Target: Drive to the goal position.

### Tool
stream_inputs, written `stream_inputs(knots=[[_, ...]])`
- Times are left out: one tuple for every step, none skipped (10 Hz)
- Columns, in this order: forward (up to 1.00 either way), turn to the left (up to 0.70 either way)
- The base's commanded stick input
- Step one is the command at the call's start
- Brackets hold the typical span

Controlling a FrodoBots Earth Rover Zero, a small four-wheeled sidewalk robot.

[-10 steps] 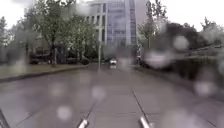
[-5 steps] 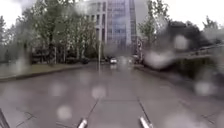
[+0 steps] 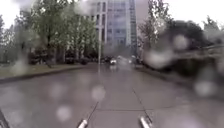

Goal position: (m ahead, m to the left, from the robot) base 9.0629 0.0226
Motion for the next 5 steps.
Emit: stream_inputs(knots=[[0.70,0.00],[0.70,0.00],[0.70,0.00],[0.70,0.00],[0.70,0.00]])
